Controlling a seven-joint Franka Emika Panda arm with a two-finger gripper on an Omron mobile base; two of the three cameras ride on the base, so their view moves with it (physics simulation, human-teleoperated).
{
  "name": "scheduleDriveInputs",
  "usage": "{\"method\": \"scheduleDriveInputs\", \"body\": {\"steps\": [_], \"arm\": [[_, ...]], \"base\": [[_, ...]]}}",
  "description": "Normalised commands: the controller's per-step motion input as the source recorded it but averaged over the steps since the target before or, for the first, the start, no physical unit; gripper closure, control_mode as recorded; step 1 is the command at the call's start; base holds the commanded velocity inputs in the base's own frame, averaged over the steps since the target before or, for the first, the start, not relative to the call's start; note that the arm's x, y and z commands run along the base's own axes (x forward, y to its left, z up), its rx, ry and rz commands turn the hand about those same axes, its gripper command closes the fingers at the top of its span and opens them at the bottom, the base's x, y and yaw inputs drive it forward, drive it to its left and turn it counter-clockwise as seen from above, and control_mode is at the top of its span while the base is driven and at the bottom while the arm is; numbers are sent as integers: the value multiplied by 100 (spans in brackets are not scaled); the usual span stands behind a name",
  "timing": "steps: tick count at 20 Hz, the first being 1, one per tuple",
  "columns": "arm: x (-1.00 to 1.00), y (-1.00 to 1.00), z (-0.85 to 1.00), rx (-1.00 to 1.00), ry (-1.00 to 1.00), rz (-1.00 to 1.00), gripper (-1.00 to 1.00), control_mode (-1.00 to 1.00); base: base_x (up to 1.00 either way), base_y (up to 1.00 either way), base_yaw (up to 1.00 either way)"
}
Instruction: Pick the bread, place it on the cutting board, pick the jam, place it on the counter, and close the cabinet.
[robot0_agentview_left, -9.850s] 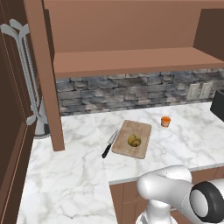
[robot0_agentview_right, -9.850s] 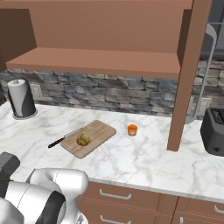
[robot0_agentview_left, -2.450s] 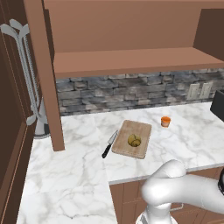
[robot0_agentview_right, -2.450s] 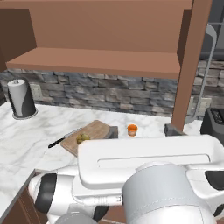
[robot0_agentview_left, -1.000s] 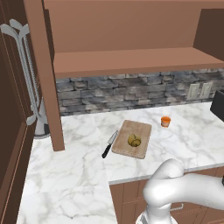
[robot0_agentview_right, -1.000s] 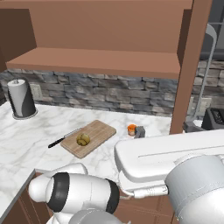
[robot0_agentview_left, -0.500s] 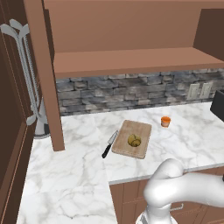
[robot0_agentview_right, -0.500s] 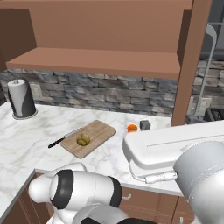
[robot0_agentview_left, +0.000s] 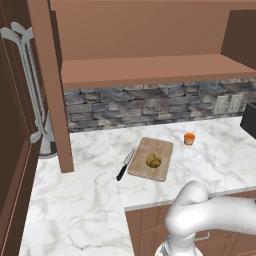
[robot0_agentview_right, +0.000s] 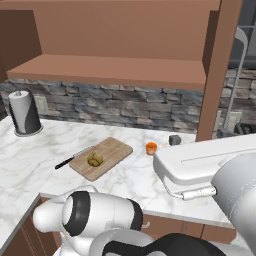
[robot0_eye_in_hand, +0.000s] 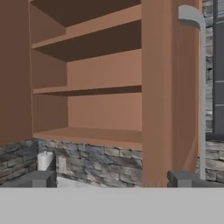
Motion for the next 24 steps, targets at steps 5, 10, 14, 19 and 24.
{"method": "scheduleDriveInputs", "body": {"steps": [5,10,14,19,24], "arm": [[16,-9,-12,0,0,2,-100,-100],[12,-8,-12,0,0,2,-100,-100],[11,-10,-11,0,0,2,-100,-100],[13,-7,-7,0,0,2,-100,-100],[16,-5,-4,0,0,1,-100,-100]], "base": [[0,0,0],[0,0,0],[0,0,0],[0,0,0],[0,0,0]]}}
